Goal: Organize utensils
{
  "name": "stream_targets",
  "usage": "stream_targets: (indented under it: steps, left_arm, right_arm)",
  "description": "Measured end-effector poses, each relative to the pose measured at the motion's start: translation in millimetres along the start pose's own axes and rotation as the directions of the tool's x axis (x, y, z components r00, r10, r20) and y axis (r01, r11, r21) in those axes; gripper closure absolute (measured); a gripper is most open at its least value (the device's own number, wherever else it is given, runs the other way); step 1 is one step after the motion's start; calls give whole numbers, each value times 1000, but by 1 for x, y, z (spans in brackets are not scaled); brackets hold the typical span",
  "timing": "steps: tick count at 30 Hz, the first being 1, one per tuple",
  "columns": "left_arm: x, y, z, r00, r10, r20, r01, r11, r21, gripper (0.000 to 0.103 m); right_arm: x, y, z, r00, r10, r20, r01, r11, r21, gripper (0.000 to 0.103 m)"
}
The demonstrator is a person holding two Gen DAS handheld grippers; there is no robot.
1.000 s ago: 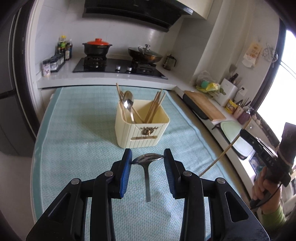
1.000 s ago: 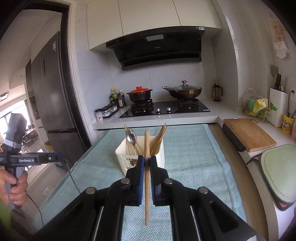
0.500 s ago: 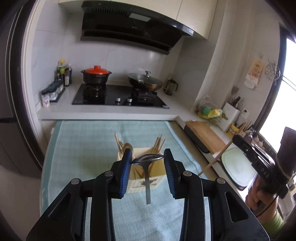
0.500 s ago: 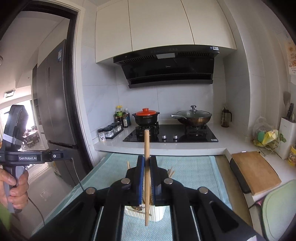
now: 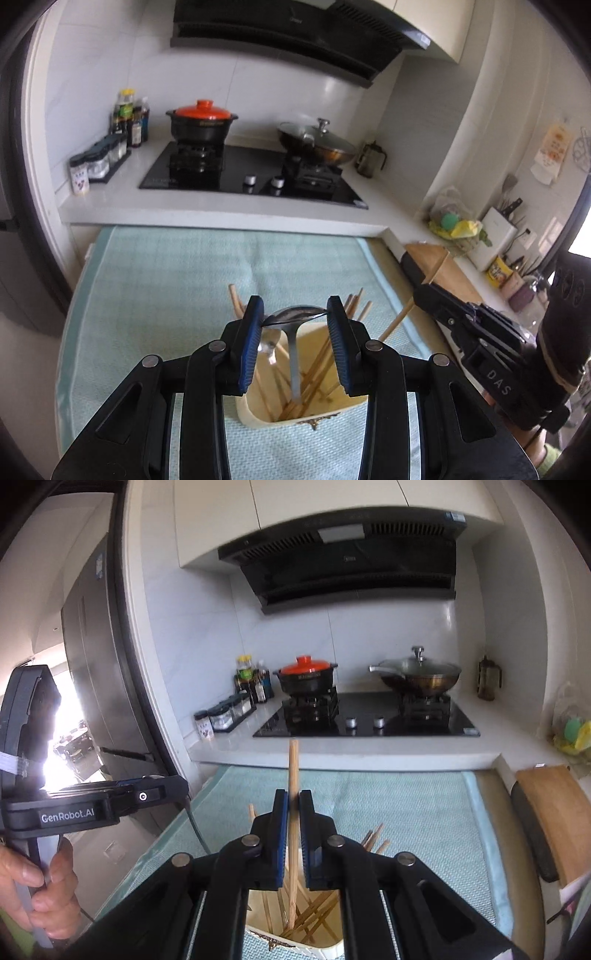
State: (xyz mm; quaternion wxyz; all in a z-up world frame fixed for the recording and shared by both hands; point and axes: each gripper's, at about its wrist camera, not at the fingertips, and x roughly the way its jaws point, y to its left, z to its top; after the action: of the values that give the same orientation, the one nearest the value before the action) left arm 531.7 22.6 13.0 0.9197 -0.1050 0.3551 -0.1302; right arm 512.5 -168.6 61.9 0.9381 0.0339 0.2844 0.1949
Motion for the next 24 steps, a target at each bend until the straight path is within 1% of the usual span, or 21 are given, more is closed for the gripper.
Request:
stream_targets:
  steps: [2, 5, 8, 11, 12, 13, 15, 16, 17, 19, 20, 21, 23, 24]
  left_arm:
    - [25, 8, -8, 999, 17, -47, -18, 1000, -16, 68]
    - [57, 17, -19, 994, 34, -106, -39, 998, -42, 68]
    - [79, 25, -28, 989, 44, -138, -52, 997, -59, 68]
    - [85, 28, -32, 988, 54, -144, -63, 996, -59, 67]
    - [83, 28, -32, 989, 61, -132, -69, 996, -55, 66]
    - [78, 27, -31, 991, 67, -113, -72, 996, -45, 61]
    - [65, 23, -29, 994, 83, -77, -85, 996, -17, 37]
    - [56, 21, -28, 994, 93, -53, -94, 996, -4, 32]
    - [46, 19, -27, 995, 98, -28, -98, 995, 9, 28]
    - [21, 12, -28, 994, 104, 26, -105, 994, 37, 20]
    - [8, 9, -28, 992, 113, 54, -116, 992, 47, 12]
    - [-7, 5, -31, 989, 122, 89, -127, 990, 55, 6]
    - [-36, -3, -40, 977, 140, 160, -153, 986, 70, 2]
    - [-50, -8, -46, 970, 150, 189, -168, 982, 82, 1]
  right_arm:
    - [31, -7, -11, 996, 18, -87, -17, 1000, 19, 97]
    - [69, -15, -26, 983, 30, -183, -23, 999, 41, 97]
    - [97, -21, -36, 970, 51, -239, -35, 997, 70, 97]
    - [111, -24, -39, 967, 56, -250, -33, 995, 94, 94]
    - [112, -26, -38, 966, 60, -250, -34, 994, 107, 94]
    - [112, -27, -37, 968, 57, -243, -29, 993, 118, 94]
    - [106, -29, -31, 974, 51, -220, -23, 992, 125, 93]
    - [99, -30, -28, 978, 48, -205, -22, 992, 128, 83]
    - [91, -30, -23, 981, 43, -187, -18, 991, 132, 76]
    - [67, -30, -15, 991, 28, -134, -9, 990, 142, 46]
    - [55, -29, -11, 994, 13, -110, 2, 991, 136, 41]
    - [42, -26, -7, 996, -9, -92, 20, 992, 121, 39]
    - [14, -18, -2, 997, -38, -63, 44, 995, 86, 39]
    - [2, -15, 0, 998, -43, -54, 47, 996, 72, 37]
